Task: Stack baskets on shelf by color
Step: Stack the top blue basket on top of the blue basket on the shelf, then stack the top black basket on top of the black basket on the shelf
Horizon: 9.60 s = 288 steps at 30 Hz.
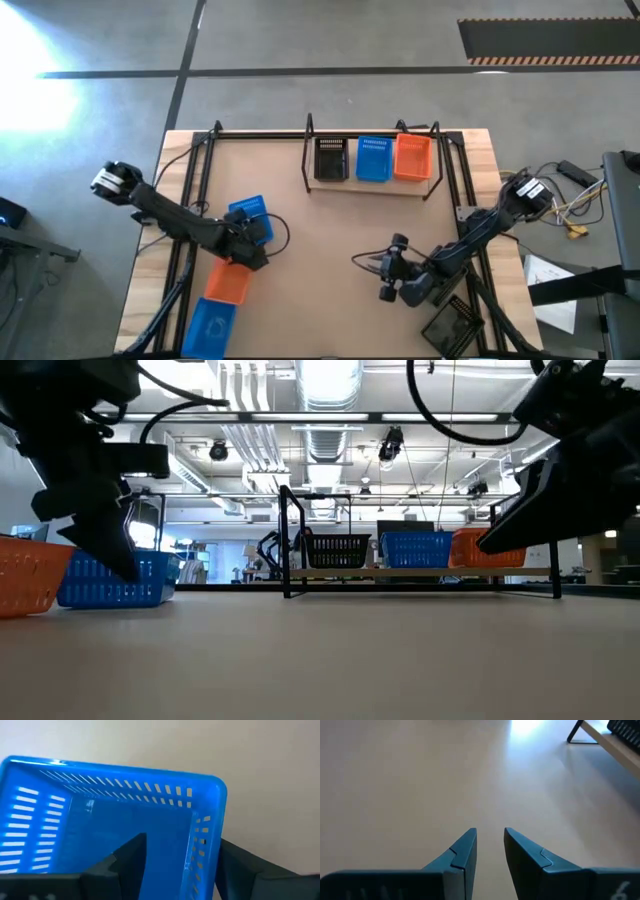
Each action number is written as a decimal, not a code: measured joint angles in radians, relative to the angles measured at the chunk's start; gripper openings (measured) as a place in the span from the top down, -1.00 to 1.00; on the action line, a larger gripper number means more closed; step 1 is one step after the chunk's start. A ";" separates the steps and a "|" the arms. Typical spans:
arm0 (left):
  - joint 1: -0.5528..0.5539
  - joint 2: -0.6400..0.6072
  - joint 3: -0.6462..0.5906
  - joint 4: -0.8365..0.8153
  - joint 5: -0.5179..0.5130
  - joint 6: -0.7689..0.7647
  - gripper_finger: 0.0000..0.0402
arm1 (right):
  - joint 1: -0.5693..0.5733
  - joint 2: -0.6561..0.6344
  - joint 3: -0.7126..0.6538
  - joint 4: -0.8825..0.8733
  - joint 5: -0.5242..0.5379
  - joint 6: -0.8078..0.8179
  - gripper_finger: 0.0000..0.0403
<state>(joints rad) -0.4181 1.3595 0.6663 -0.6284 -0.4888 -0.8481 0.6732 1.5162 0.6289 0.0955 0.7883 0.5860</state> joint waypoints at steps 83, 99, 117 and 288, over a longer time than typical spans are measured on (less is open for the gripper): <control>0.603 0.756 0.981 0.732 0.319 1.300 0.56 | 0.272 0.204 0.082 -0.008 0.235 0.278 0.55; 0.598 0.683 0.943 0.618 0.390 1.301 0.42 | 0.272 0.203 0.082 -0.008 0.236 0.274 0.55; 0.602 0.740 0.942 0.700 0.255 1.343 0.86 | 0.272 0.203 0.082 -0.007 0.236 0.278 0.55; 0.620 0.639 0.958 0.402 0.380 1.247 0.56 | 0.272 0.192 0.082 -0.007 0.261 0.264 0.55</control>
<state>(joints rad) 0.2017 1.9981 1.6238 -0.2265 -0.1089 0.3990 0.9447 1.7085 0.7105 0.0887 1.0492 0.8500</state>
